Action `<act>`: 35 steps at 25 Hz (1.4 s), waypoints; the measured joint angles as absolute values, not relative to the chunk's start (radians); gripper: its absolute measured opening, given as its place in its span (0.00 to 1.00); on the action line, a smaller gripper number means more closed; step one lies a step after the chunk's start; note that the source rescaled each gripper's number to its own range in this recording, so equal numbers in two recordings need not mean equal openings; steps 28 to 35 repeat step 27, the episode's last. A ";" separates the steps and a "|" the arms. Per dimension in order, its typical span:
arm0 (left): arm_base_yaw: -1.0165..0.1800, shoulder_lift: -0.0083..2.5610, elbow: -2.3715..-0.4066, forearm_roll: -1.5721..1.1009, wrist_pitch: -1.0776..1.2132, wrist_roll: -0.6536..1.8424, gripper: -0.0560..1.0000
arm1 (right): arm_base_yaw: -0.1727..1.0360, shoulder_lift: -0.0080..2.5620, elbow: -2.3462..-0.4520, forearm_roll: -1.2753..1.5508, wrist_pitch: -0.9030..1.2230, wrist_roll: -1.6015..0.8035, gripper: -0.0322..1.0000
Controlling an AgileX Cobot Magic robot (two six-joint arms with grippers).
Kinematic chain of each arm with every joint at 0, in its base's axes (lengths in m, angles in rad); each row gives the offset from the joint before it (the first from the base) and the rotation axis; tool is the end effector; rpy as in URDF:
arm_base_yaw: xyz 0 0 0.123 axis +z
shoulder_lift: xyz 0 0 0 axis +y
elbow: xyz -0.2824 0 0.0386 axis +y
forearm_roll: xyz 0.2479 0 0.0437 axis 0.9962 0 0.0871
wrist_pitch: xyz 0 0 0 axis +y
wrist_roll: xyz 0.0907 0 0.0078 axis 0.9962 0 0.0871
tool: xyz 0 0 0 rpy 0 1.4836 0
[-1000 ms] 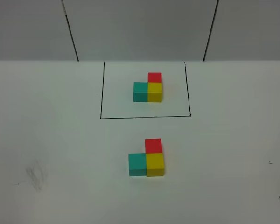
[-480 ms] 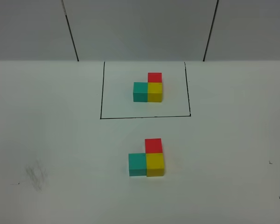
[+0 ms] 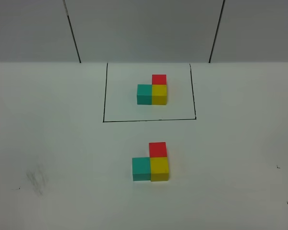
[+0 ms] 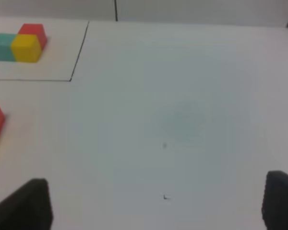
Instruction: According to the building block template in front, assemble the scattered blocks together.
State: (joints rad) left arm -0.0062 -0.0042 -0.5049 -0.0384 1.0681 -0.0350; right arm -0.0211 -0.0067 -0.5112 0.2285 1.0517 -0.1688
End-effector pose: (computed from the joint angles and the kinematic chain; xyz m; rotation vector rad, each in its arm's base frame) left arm -0.0064 -0.0030 0.2780 -0.0273 2.0426 -0.0717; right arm -0.0076 0.0181 0.2827 -0.1592 1.9937 0.1503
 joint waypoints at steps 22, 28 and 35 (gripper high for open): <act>-0.006 -0.004 -0.505 -0.038 1.068 -0.035 0.95 | 0.136 -0.007 -0.501 0.233 1.071 -0.117 0.83; -0.006 -0.004 -0.505 -0.038 1.068 -0.035 0.95 | 0.136 -0.007 -0.501 0.251 1.071 -0.117 0.83; -0.006 -0.004 -0.505 -0.038 1.068 -0.035 0.95 | 0.136 -0.007 -0.501 0.251 1.071 -0.117 0.83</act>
